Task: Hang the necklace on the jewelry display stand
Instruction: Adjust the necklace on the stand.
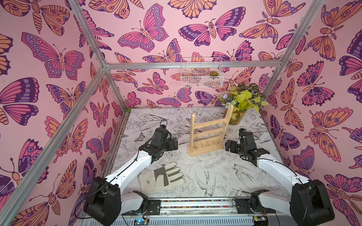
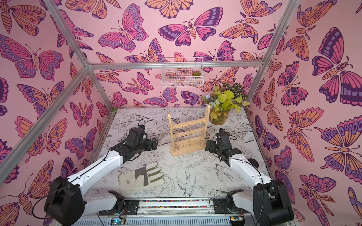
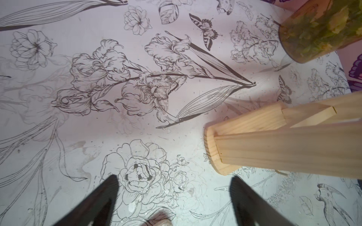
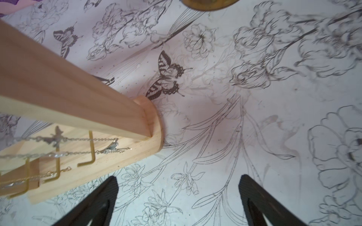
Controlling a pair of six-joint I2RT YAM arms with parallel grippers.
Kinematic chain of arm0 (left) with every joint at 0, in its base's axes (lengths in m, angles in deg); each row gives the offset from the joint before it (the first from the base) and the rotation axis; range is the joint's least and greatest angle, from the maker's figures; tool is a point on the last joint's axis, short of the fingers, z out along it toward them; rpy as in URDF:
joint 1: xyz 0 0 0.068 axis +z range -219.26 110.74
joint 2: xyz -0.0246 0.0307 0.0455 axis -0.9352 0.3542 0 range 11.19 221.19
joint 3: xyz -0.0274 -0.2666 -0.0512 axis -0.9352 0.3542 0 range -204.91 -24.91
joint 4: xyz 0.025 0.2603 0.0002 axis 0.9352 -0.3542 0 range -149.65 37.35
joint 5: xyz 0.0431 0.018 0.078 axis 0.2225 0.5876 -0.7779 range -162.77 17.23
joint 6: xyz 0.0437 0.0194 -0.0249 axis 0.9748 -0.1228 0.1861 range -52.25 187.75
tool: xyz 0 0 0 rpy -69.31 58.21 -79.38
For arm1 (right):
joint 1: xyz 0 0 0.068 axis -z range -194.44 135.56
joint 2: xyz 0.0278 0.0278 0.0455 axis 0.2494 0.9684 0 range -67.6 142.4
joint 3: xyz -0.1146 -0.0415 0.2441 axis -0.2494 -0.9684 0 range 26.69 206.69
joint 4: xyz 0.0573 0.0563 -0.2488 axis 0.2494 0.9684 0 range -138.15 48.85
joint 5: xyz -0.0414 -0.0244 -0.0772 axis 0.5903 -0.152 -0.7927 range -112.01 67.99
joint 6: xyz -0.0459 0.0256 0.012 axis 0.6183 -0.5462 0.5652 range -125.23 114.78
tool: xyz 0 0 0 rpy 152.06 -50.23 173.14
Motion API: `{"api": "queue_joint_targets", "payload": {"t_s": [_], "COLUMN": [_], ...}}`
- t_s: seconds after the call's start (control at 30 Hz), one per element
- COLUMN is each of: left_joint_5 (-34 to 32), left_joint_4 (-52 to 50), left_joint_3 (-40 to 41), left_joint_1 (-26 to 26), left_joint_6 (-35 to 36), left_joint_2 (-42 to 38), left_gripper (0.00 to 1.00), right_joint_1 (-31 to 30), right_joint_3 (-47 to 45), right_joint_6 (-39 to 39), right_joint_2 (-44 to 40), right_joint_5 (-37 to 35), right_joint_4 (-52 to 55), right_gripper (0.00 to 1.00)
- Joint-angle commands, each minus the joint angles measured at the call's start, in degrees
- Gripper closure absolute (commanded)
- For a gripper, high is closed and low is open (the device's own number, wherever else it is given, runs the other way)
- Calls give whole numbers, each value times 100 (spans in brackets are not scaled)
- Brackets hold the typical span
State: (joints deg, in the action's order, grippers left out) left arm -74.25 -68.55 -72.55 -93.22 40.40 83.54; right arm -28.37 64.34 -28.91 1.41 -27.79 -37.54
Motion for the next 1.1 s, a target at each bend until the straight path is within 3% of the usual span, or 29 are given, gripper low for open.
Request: {"api": "queue_joint_targets", "payload": {"t_s": [0.0,0.07,0.23,0.33,0.53,0.63,0.67,0.73,0.8,0.87,0.97,1.07], "left_joint_5": [-354,-657,-2162,-2536,-2264,-2137,-2029,-1127,-703,-309,-318,-368], "left_joint_4": [30,28,321,728,1050,917,869,1107,1155,1021,635,448], "left_joint_3": [-44,-35,309,676,789,731,702,746,715,621,421,343], "left_joint_1": [330,480,918,1311,1683,1967,2015,2029,1999,1924,1527,1260], "left_joint_6": [-33,-12,-9,105,970,1019,942,1167,904,816,877,869], "left_joint_2": [-2,-2,-25,-203,-471,-385,-440,-686,-857,-890,-806,-618], "left_gripper": [0,0,0,0,0,0,0,0,1,7,0,0], "right_joint_1": [42,68,277,712,795,793,793,780,781,777,690,473], "right_joint_3": [322,391,203,130,-409,-507,-508,-396,-381,-343,-338,-513], "right_joint_6": [259,350,536,496,835,919,917,1004,925,839,532,308], "right_joint_2": [6,39,311,135,-251,-223,-242,-358,-553,-739,-977,-1257], "right_joint_5": [-826,-1096,-1882,-1478,-1784,-1955,-1820,-1342,-759,-146,600,968], "right_joint_4": [250,266,-187,-200,-957,-1107,-1118,-980,-882,-634,-54,372], "right_gripper": [1,1,1,1,1,1,1,0,1,7,14,17]}}
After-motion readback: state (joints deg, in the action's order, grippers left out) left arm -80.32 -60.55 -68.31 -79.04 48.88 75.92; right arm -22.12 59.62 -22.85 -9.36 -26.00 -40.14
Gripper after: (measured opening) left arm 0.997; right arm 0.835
